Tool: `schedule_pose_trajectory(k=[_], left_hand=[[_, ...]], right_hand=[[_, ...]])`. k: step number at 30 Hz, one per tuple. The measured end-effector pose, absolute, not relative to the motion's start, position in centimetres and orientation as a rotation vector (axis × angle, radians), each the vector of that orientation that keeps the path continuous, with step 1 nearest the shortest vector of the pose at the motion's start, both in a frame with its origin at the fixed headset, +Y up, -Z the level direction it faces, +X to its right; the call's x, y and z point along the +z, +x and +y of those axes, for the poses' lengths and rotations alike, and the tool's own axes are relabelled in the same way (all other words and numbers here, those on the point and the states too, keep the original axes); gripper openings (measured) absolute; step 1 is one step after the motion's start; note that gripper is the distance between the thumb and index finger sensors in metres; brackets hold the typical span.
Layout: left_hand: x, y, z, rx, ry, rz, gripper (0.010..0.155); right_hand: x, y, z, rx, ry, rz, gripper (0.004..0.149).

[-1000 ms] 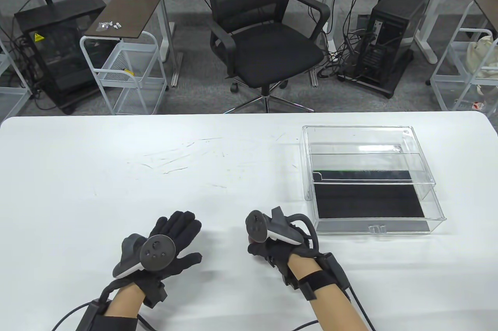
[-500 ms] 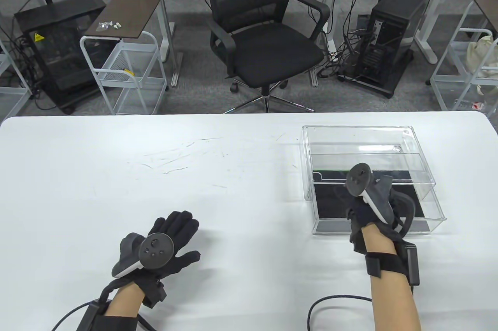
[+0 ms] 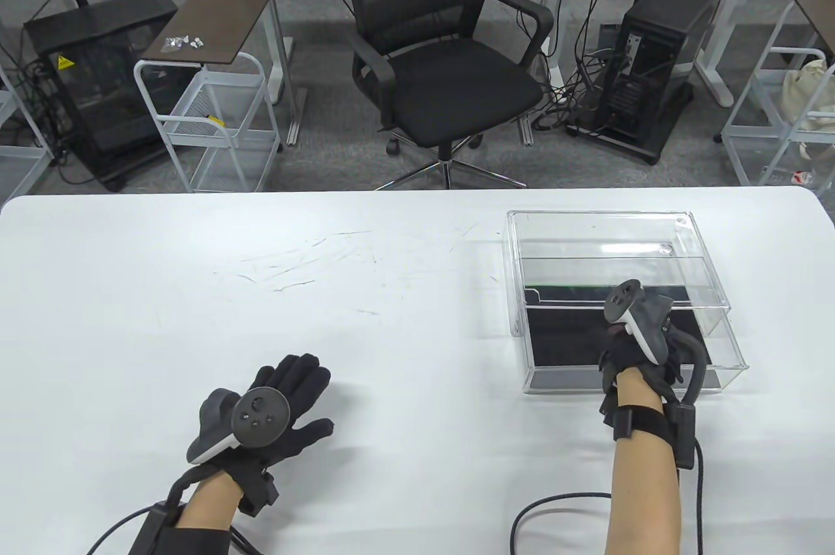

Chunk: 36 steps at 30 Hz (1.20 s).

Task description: Put the plum into the drawer organizer

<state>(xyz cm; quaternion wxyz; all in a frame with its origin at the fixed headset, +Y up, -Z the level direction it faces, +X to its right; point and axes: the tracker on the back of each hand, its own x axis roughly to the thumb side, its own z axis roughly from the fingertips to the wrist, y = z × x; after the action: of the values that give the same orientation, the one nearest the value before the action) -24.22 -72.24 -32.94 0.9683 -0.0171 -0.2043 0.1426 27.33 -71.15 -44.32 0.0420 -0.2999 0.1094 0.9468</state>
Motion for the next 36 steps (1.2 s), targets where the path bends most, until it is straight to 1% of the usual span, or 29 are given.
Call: schedule_pose_trajectory(k=[2,3,8,11,13,15,16,17,18,20,22,23,24,27,29,30,34,36], left_hand=[[-32.9,-24.3,-72.2,0.289,-0.035,-0.412,0.078],[-32.9,-24.3,-72.2,0.289,-0.035,-0.412,0.078],[-33.0,-24.3,-72.3,0.289,-0.038,-0.408,0.078],[-33.0,-24.4,-72.2,0.29,-0.036,-0.407,0.078],[-33.0,-24.4,-72.2,0.29,-0.032,-0.408,0.078],[-33.0,-24.4,-72.1,0.289,-0.029,-0.413,0.078],[-33.0,-24.4,-72.1,0.288,-0.027,-0.415,0.078],[-33.0,-24.4,-72.1,0.289,-0.026,-0.418,0.078],[-33.0,-24.4,-72.1,0.288,-0.025,-0.419,0.078],[-33.0,-24.4,-72.2,0.282,-0.021,-0.421,0.078],[-33.0,-24.3,-72.2,0.28,-0.021,-0.423,0.078],[-33.0,-24.4,-72.2,0.28,-0.02,-0.423,0.078],[-32.9,-24.4,-72.2,0.28,-0.021,-0.422,0.078],[-32.9,-24.4,-72.2,0.282,-0.02,-0.42,0.078],[-32.9,-24.4,-72.2,0.282,-0.019,-0.42,0.078],[-32.9,-24.4,-72.2,0.283,-0.019,-0.42,0.078],[-32.9,-24.4,-72.2,0.28,-0.02,-0.421,0.078],[-32.9,-24.4,-72.2,0.282,-0.021,-0.422,0.078]], right_hand=[[-44.5,27.4,-71.4,2.877,-0.911,0.415,0.085],[-44.5,27.4,-71.4,2.87,-0.918,0.423,0.085],[-44.5,27.4,-71.4,2.862,-0.91,0.434,0.085],[-44.0,27.4,-70.6,2.868,-0.869,0.376,0.087],[-43.1,27.3,-69.4,2.864,-0.821,0.297,0.09],[-41.6,26.7,-67.8,2.907,-0.733,0.126,0.093],[-40.5,26.4,-66.9,2.947,-0.695,0.027,0.093],[-39.3,26.1,-66.2,2.984,-0.676,-0.064,0.091],[-38.5,25.9,-65.8,3.005,-0.678,-0.11,0.088],[-36.8,25.8,-65.3,3.029,-0.709,-0.143,0.08],[-36.0,26.3,-66.0,2.961,-0.815,0.043,0.081],[-35.9,26.8,-67.0,2.899,-0.885,0.248,0.084],[-36.1,27.3,-68.3,2.873,-0.887,0.346,0.088],[-36.7,28.3,-71.3,2.854,-0.994,0.482,0.096],[-37.0,28.5,-72.6,2.825,-0.97,0.538,0.097],[-37.2,28.6,-73.1,2.819,-0.957,0.516,0.096],[-37.7,28.6,-73.8,2.859,-0.937,0.347,0.088],[-37.7,28.3,-73.8,2.921,-0.93,0.283,0.081]])
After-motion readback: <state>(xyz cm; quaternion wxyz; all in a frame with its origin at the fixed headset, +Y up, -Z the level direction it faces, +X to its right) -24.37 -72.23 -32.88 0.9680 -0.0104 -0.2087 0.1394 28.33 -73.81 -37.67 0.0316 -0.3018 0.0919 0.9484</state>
